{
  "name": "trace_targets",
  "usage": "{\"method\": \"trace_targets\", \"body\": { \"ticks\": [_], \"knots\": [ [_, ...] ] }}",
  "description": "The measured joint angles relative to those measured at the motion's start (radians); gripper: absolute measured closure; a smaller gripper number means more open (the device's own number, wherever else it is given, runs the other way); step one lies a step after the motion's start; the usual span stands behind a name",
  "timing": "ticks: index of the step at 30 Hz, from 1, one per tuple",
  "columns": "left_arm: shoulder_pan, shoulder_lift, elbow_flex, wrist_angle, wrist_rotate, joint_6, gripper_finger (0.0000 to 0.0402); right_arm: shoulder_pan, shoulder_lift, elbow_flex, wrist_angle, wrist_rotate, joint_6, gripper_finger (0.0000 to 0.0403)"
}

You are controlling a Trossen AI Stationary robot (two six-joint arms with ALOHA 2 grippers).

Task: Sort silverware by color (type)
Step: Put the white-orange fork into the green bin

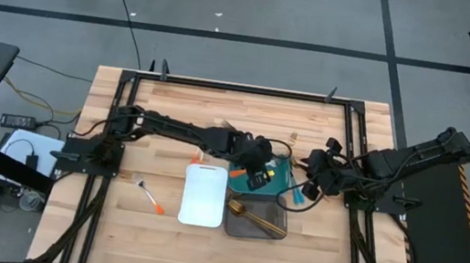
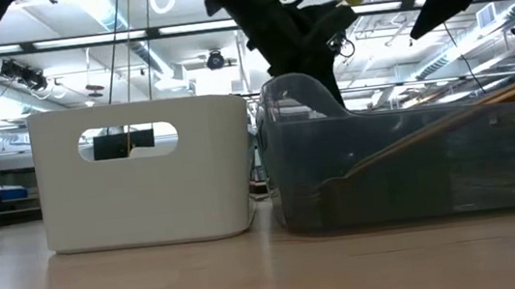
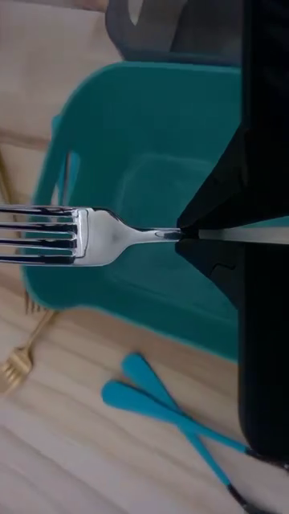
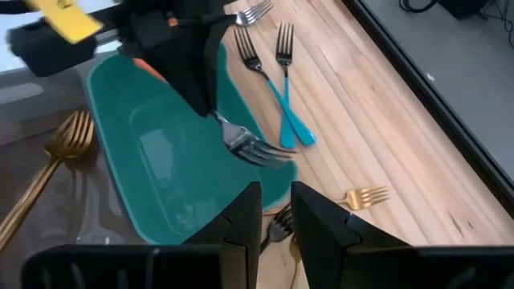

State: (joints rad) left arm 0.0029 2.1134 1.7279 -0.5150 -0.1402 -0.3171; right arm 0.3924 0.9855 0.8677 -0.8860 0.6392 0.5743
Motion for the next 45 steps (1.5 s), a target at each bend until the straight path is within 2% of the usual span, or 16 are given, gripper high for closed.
{"method": "trace_targets", "body": {
  "ticks": [6,16,25,32,38,42,45],
  "knots": [
    [0.000,0.000,0.000,0.031,0.000,0.037,0.0372,0.008,0.000,0.000,0.002,0.007,-0.001,0.0323],
    [-0.010,0.011,0.000,-0.001,-0.009,-0.091,0.0371,0.007,0.000,0.000,0.004,0.015,-0.002,0.0323],
    [-0.012,0.075,-0.002,0.004,-0.008,-0.097,0.0370,0.008,0.006,0.000,0.031,0.016,-0.027,0.0323],
    [-0.012,0.078,-0.001,0.006,-0.009,-0.091,0.0368,0.008,0.010,0.000,0.033,0.016,-0.029,0.0323],
    [-0.013,0.072,-0.001,-0.015,0.005,-0.090,0.0328,0.008,0.010,0.000,0.032,0.016,-0.029,0.0323],
    [-0.010,0.017,-0.001,-0.049,0.004,-0.063,0.0299,0.008,0.010,0.000,0.031,0.015,-0.030,0.0323],
    [-0.025,-0.040,0.000,-0.103,-0.063,-0.043,0.0290,0.008,0.010,0.000,0.030,0.014,-0.030,0.0323]
  ]
}}
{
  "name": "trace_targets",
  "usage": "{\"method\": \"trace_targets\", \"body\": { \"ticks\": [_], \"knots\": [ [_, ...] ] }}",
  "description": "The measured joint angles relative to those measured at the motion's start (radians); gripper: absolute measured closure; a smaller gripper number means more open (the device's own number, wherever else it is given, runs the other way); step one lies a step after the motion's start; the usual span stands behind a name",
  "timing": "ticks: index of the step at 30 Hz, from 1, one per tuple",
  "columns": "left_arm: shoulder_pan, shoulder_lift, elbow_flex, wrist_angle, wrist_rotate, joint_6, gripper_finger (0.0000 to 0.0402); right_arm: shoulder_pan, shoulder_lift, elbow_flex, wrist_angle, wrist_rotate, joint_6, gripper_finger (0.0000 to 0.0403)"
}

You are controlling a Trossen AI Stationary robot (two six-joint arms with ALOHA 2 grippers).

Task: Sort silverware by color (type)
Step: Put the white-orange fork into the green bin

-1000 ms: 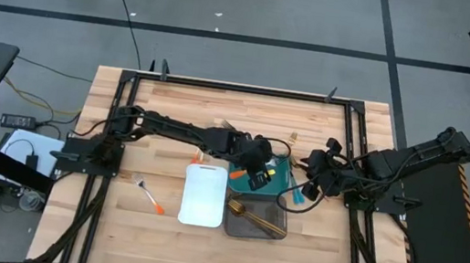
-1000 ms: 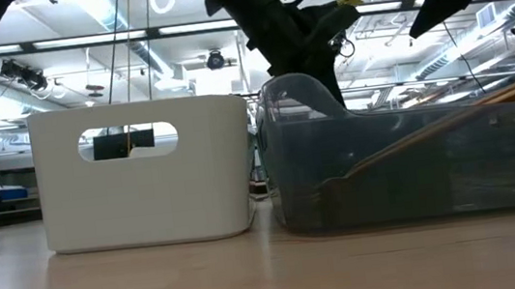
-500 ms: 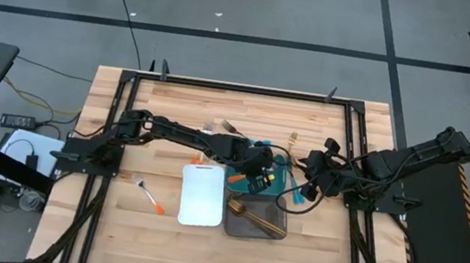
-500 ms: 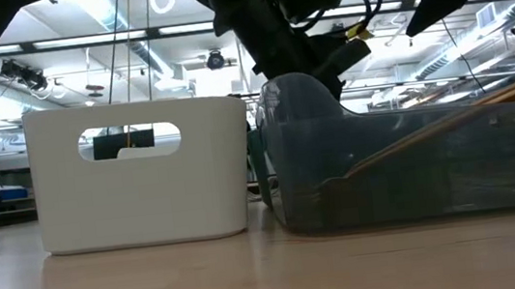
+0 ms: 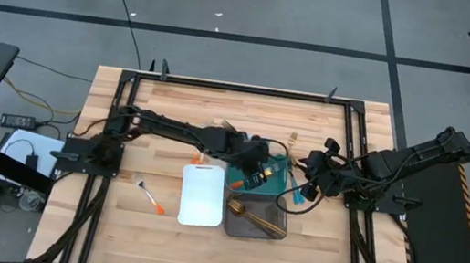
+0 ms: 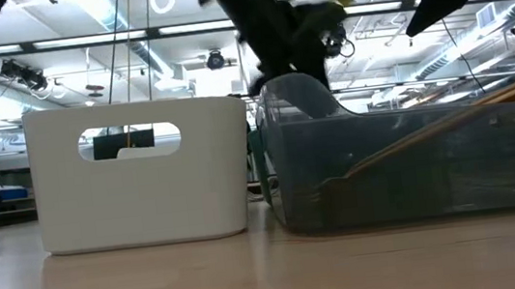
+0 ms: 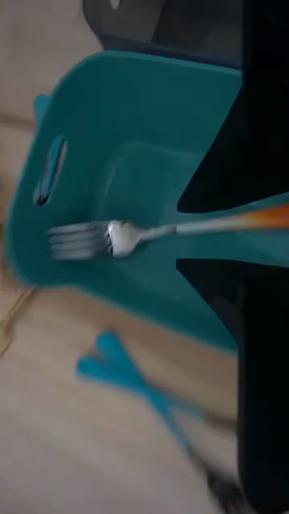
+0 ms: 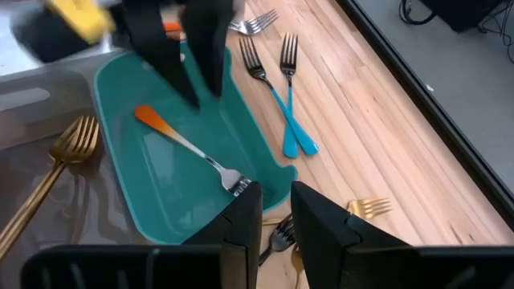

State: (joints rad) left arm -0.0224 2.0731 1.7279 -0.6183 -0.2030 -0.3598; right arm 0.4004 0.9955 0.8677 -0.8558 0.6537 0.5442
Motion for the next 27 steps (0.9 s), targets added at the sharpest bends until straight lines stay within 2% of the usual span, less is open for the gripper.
{"method": "trace_targets", "body": {
  "ticks": [4,9,17,27],
  "knots": [
    [-0.035,-0.082,0.000,-0.099,-0.121,0.004,0.0288,0.000,0.000,0.000,0.001,0.000,-0.001,0.0323],
    [-0.087,-0.149,-0.001,-0.256,-0.138,-0.046,0.0287,0.007,0.000,0.000,0.002,0.000,-0.003,0.0323],
    [-0.197,-0.185,0.000,-0.510,-0.163,-0.304,0.0287,0.012,0.000,0.000,0.002,0.004,-0.010,0.0323],
    [-0.387,-0.189,-0.001,-0.652,-0.169,-0.694,0.0288,0.012,0.000,0.000,0.006,0.003,-0.029,0.0323]
  ]
}}
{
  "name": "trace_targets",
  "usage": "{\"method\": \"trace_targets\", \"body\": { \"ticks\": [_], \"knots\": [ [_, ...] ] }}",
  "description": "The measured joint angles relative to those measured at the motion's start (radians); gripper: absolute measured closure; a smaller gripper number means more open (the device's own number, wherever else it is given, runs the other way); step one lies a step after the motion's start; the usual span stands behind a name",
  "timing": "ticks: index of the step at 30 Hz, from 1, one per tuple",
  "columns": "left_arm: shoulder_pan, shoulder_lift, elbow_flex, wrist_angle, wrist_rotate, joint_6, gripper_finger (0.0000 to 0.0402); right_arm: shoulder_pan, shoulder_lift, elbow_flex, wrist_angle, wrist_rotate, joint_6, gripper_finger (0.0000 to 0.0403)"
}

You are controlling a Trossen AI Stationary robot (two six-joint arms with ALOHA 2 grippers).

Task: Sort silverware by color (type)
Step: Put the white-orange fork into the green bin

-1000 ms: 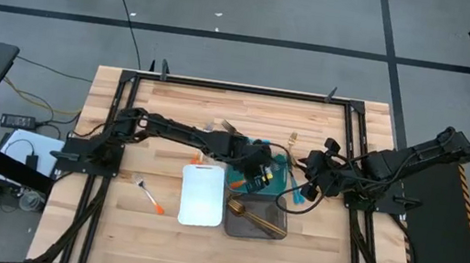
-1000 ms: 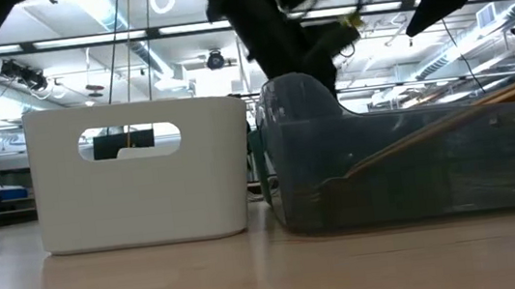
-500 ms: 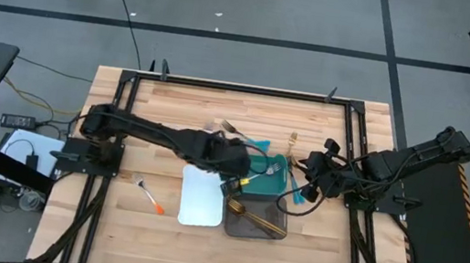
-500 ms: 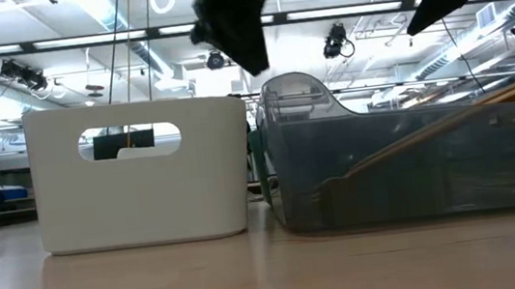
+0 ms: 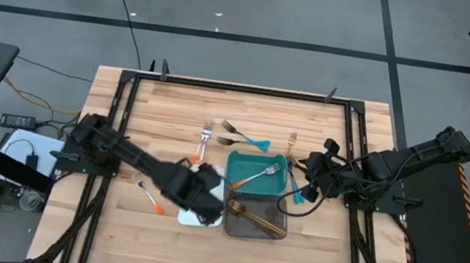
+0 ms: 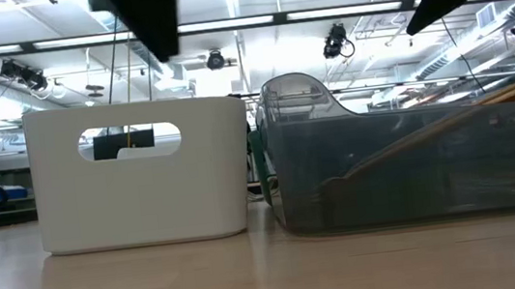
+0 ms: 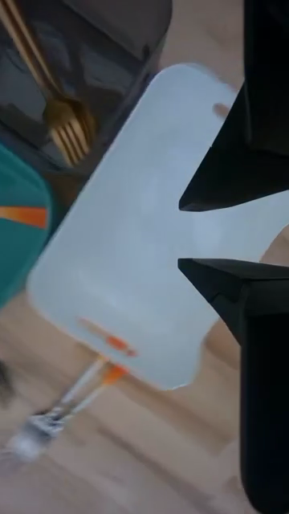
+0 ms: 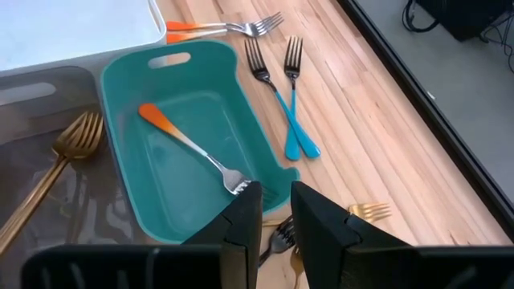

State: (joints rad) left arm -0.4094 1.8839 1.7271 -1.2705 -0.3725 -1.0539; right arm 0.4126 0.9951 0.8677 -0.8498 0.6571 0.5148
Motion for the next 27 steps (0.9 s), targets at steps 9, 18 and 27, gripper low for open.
{"method": "trace_targets", "body": {
  "ticks": [9,18,27],
  "knots": [
    [-0.141,0.000,0.000,-0.126,-0.053,-0.357,0.0288,-0.010,0.000,-0.009,0.128,0.003,-0.121,0.0323],
    [-0.243,0.033,0.000,-0.180,-0.124,-0.615,0.0288,-0.035,0.001,-0.170,0.508,-0.003,-0.275,0.0323],
    [-0.302,0.045,-0.123,-0.202,-0.082,-0.844,0.0288,-0.054,0.005,-0.293,0.789,-0.072,-0.335,0.0323]
  ]
}}
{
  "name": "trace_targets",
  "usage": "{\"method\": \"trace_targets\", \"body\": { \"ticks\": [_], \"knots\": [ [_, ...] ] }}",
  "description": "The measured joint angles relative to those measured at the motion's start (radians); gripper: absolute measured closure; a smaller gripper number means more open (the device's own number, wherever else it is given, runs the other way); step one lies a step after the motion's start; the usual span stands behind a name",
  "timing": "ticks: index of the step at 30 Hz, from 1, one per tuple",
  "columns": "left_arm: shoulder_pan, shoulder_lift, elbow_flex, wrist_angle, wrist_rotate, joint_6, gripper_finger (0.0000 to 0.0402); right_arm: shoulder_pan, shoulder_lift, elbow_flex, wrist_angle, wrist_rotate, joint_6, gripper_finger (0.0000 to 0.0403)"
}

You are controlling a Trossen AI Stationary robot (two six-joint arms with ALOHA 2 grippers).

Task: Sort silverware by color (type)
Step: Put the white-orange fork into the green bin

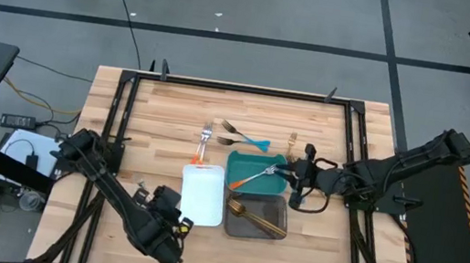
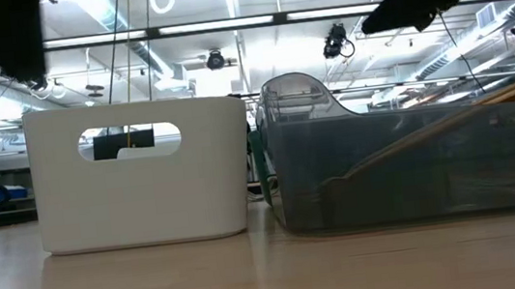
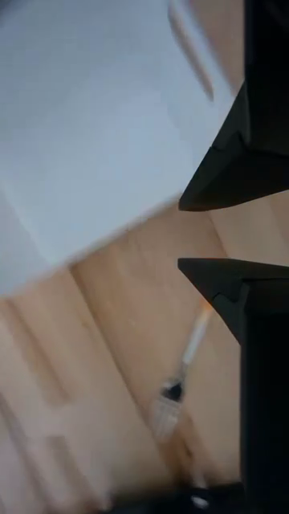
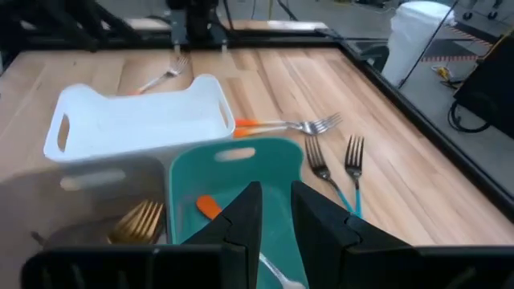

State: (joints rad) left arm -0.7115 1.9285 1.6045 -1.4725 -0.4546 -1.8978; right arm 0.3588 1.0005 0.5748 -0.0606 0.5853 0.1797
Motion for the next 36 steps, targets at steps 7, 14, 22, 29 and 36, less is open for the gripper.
{"method": "trace_targets", "body": {
  "ticks": [7,14,22,29,36],
  "knots": [
    [0.004,-0.003,-0.104,0.037,0.117,-0.081,0.0288,-0.009,0.033,-0.004,0.012,-0.041,-0.033,0.0323],
    [0.008,-0.028,-0.203,0.163,0.210,-0.091,0.0292,-0.009,0.060,-0.004,0.012,-0.085,-0.107,0.0323],
    [0.064,-0.086,-0.238,0.073,0.281,0.313,0.0319,-0.009,0.059,-0.004,0.015,-0.115,-0.142,0.0323],
    [0.101,-0.079,-0.238,0.059,0.227,0.976,0.0329,-0.008,0.060,-0.004,0.015,-0.142,-0.139,0.0323],
    [0.098,-0.079,-0.315,0.070,0.187,1.271,0.0329,-0.008,0.060,-0.004,0.010,-0.142,-0.132,0.0323]
  ]
}}
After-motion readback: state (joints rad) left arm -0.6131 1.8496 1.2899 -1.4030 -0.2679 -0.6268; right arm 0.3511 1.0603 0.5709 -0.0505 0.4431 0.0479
